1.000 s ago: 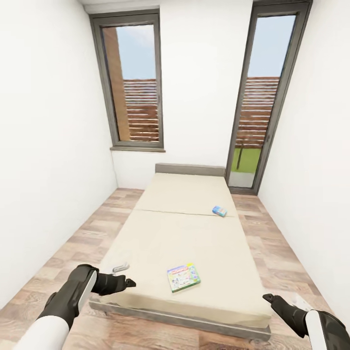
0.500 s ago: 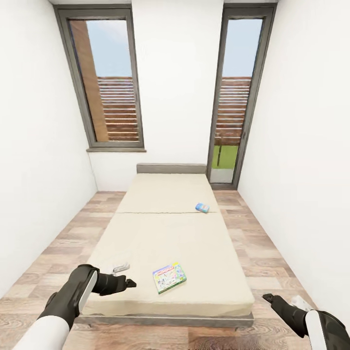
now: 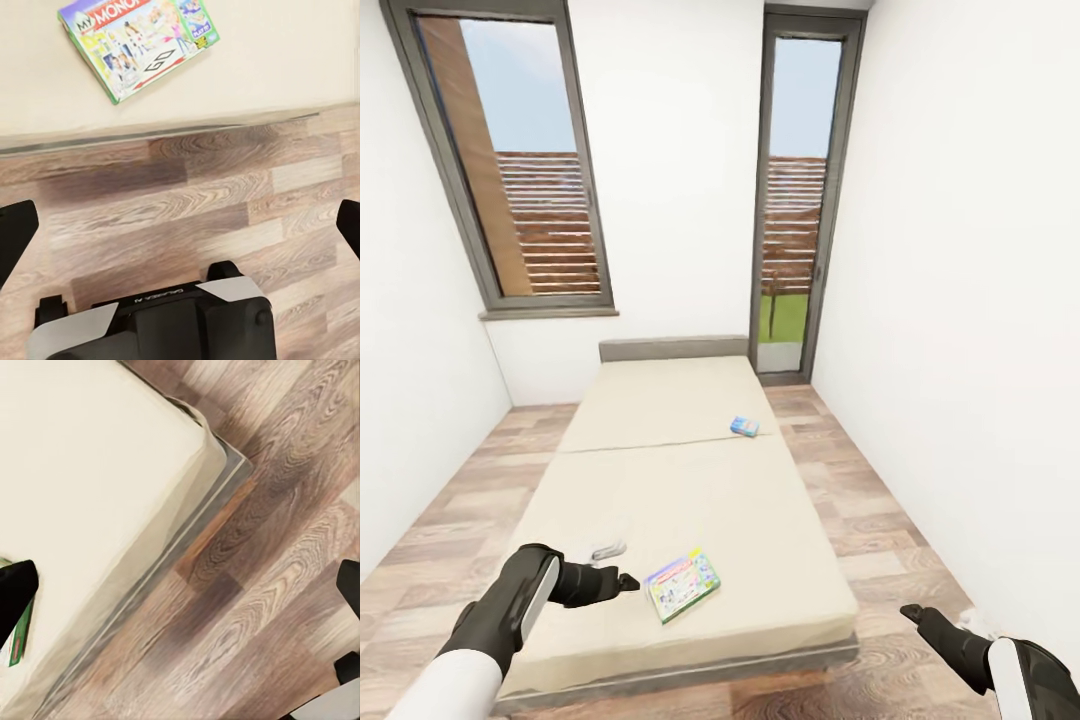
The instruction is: Put all the toys in the child's room - the three board games (two on the bed and one on the table), the two jigsaw puzzles on the table, and the tennis ball on the table - inside the toy box on the table in the child's room.
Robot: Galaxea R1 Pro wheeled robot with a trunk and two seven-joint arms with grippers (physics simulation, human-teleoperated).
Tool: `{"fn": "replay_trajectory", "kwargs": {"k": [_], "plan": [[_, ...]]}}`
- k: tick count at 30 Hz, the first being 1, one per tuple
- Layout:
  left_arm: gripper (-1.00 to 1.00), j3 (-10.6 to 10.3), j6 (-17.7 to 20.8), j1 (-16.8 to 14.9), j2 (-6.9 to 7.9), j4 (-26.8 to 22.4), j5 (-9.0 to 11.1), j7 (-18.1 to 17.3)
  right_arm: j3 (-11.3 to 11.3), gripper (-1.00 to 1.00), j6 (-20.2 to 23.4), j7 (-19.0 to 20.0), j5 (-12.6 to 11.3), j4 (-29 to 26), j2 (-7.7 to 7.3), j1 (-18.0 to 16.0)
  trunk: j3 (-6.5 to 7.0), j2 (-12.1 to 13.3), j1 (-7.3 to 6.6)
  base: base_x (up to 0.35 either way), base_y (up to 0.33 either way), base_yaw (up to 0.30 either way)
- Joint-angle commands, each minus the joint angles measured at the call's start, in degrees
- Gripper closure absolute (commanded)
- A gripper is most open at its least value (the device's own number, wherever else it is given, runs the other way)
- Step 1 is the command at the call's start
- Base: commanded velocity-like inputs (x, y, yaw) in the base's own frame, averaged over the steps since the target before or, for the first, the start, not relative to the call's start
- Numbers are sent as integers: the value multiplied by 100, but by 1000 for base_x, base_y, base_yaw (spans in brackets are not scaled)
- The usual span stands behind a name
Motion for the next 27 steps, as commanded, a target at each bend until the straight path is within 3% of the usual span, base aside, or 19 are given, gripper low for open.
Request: {"fn": "replay_trajectory", "kwargs": {"k": [1,7,15,27], "plan": [[-100,15,35,-5,1,-6,2,-17,-11,-100,29,20,10,-4,2,-8,-15,-12,4,57,45,-272],[-100,21,31,-4,6,-6,2,-17,-5,-100,29,21,18,-7,8,-8,-28,-12,4,104,90,-241],[-100,22,31,-3,0,-6,2,-17,19,-100,24,16,26,-14,16,-8,-33,-12,4,109,79,-51],[-100,15,27,-3,-8,-6,-1,-14,48,-100,14,12,41,-21,20,-8,-33,-12,4,95,-56,214]]}}
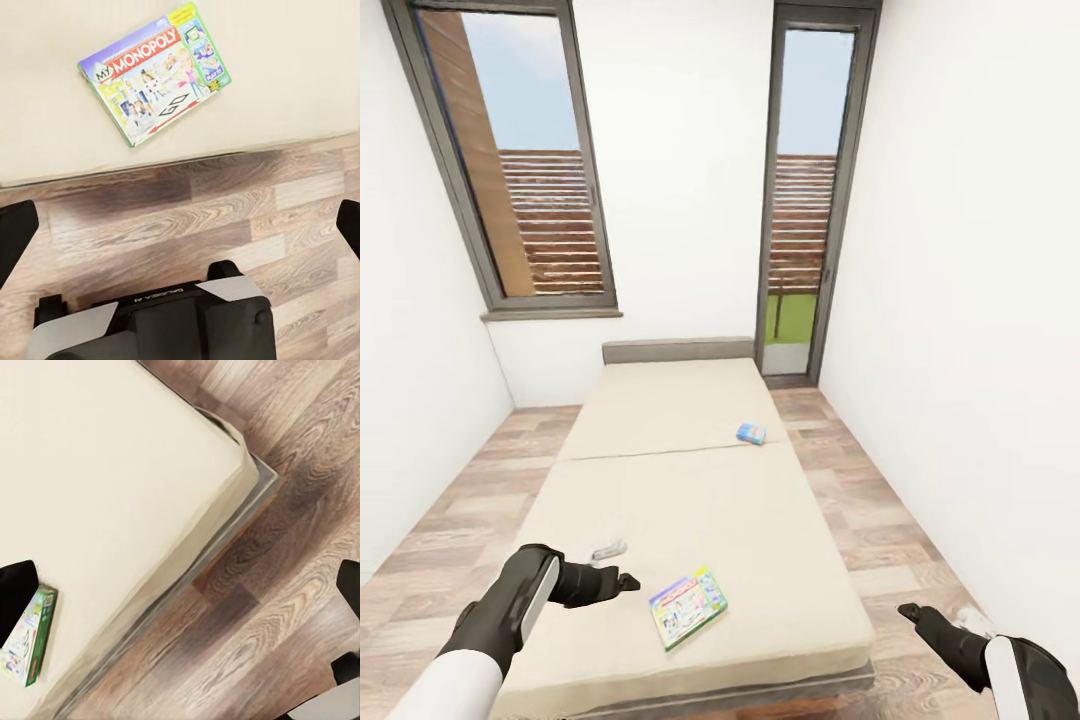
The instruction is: Put all the toys in the child's room - the three board games (two on the bed and one on the table), the two jigsaw puzzles on the table, and the tennis ball on the table - inside the toy box on the table in the child's room.
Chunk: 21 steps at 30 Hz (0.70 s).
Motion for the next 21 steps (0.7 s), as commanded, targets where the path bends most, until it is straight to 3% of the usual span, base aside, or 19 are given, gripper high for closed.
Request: {"fn": "replay_trajectory", "kwargs": {"k": [1,6,21], "plan": [[-100,14,35,-6,-4,-2,1,-16,-11,-100,30,19,4,-6,0,-5,-12,-12,4,92,-93,280],[-100,18,34,-6,-5,-2,2,-18,-10,-100,35,21,1,-6,0,-5,-12,-12,4,40,-40,173],[-100,20,34,-7,-6,-2,2,-18,-5,-100,28,19,0,-6,0,-5,-12,-12,4,98,61,62]]}}
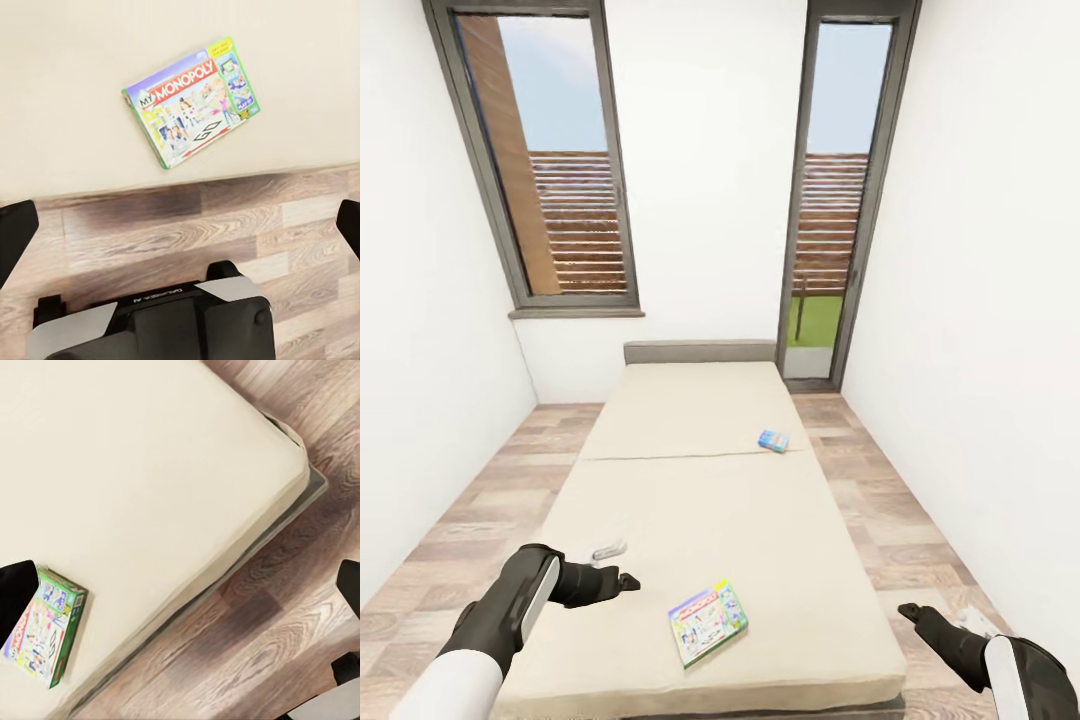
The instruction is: Put all the toys in the child's room - the three board games (two on the bed and one on the table), the two jigsaw puzzles on the table, and the tennis ball on the table - inside the toy box on the table in the child's room.
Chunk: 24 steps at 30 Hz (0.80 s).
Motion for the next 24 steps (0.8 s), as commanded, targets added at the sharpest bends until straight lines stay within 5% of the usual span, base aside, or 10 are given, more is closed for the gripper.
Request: {"fn": "replay_trajectory", "kwargs": {"k": [1,8,24], "plan": [[-100,11,33,-6,-2,-2,0,-16,-11,-100,30,19,5,-6,1,-5,-12,-12,4,16,10,218],[-100,-9,33,-4,-2,-2,-3,-12,-8,-100,32,26,6,-6,1,-5,-12,-12,4,5,-63,178],[-100,-31,33,-5,-2,-2,0,-8,-6,-100,38,32,6,-25,1,-5,-12,-12,4,0,-120,15]]}}
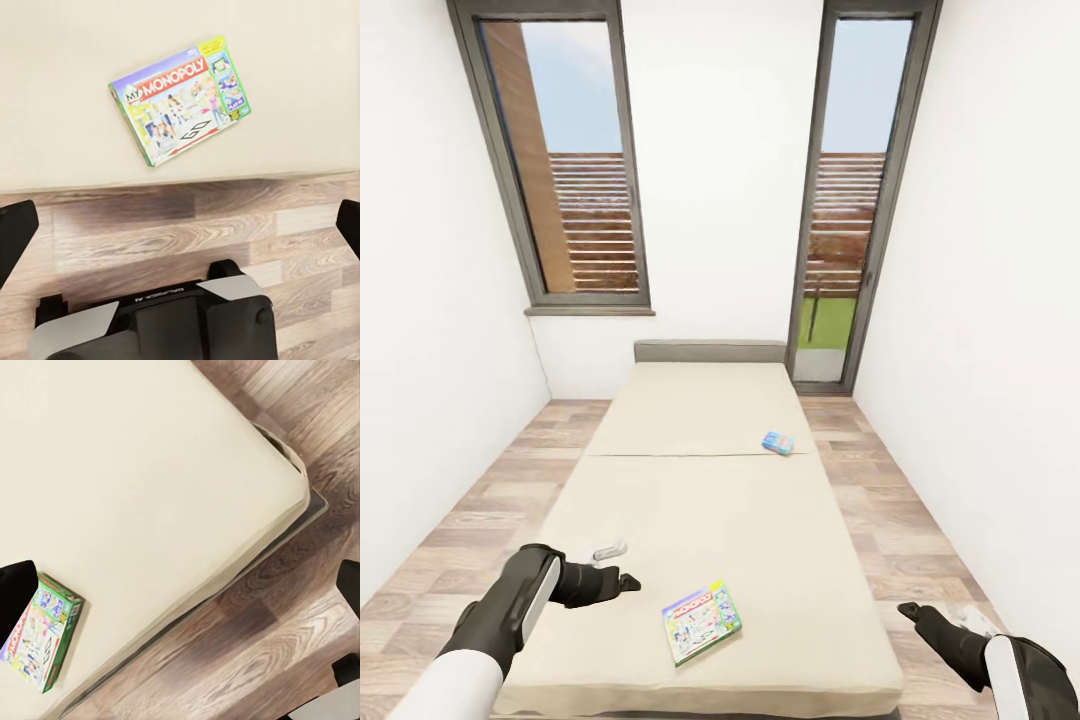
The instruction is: Put all the toys in the child's room - the three board games (two on the bed and one on the table), the two jigsaw puzzles on the table, and the tennis ball on the table - inside the toy box on the table in the child's room.
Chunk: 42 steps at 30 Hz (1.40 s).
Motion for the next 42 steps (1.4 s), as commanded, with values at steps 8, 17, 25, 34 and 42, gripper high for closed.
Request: {"fn": "replay_trajectory", "kwargs": {"k": [8,17,25,34,42], "plan": [[-100,27,37,-6,-2,-5,1,-18,-10,-100,25,18,8,5,1,-6,-12,-12,3,0,-80,0],[-100,24,37,-4,-2,-5,-3,-6,0,-100,21,16,7,7,8,-6,-12,-12,3,2,-114,0],[-100,13,28,-5,-6,-3,-24,20,8,-100,15,16,17,0,17,-6,-12,-12,3,72,-121,0],[-100,17,-608,-4,-43,10,-17,31,12,-100,1,14,66,4,23,-6,-12,-12,3,51,-18,0],[-100,19,-795,-14,-113,58,-40,90,19,-100,-291,22,84,-10,29,-3,-12,-12,3,5,-2,0]]}}
